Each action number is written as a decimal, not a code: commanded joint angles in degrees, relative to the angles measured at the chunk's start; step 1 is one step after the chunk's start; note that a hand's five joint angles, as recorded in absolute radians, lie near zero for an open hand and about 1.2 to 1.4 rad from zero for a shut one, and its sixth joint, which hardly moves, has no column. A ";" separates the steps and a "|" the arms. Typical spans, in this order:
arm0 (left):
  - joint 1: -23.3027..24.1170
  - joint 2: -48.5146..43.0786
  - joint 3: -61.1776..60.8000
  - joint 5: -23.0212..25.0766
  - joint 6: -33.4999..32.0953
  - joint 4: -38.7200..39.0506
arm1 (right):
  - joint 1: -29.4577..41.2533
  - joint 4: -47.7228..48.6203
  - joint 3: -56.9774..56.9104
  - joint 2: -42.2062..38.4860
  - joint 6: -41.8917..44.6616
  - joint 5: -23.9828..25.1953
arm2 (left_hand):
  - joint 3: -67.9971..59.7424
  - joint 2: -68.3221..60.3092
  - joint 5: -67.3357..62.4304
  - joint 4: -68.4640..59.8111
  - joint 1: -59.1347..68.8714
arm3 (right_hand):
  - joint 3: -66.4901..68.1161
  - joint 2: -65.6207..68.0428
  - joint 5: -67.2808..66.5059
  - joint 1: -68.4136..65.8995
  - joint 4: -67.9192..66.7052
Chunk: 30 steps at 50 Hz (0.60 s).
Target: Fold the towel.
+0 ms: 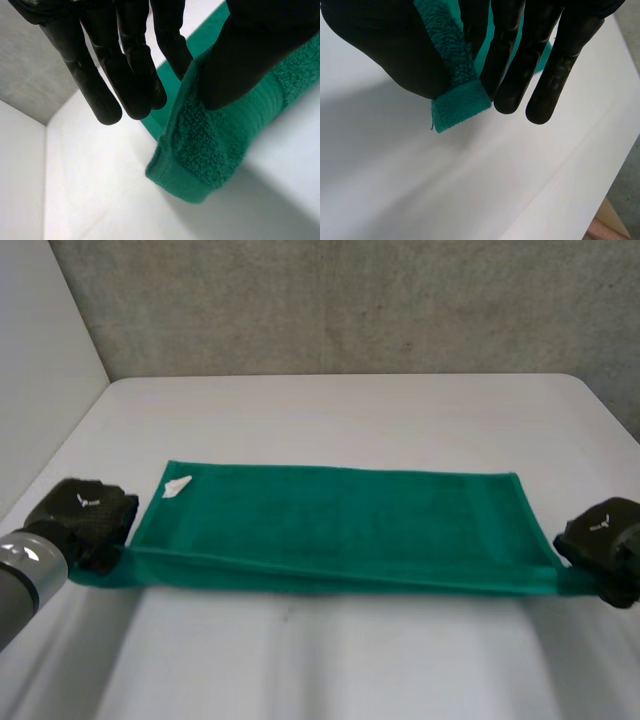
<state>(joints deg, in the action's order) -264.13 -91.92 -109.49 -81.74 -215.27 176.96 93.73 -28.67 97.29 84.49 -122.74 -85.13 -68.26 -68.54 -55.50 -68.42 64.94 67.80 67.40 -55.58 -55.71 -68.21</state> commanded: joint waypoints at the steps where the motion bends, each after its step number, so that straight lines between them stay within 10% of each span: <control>1: 1.43 -0.27 -0.37 0.09 -0.06 -2.50 | 0.31 0.81 0.98 -0.72 2.07 2.51 | -11.74 -11.46 -14.50 -11.58 15.06 | 12.20 12.60 -14.42 -24.29 -11.79; 30: 8.54 -44.20 42.15 -4.30 -0.85 19.29 | 6.90 15.14 -43.05 -43.34 -16.83 -4.51 | -11.74 -11.46 -14.50 -11.58 15.06 | 12.20 12.60 -14.42 -24.29 -11.79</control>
<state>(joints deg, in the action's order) -255.84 -127.61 -76.14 -85.83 -215.91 195.00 99.26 -14.42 62.71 48.07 -139.80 -87.36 -68.38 -68.61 -55.50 -68.43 64.95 67.80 67.40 -56.68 -55.71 -68.21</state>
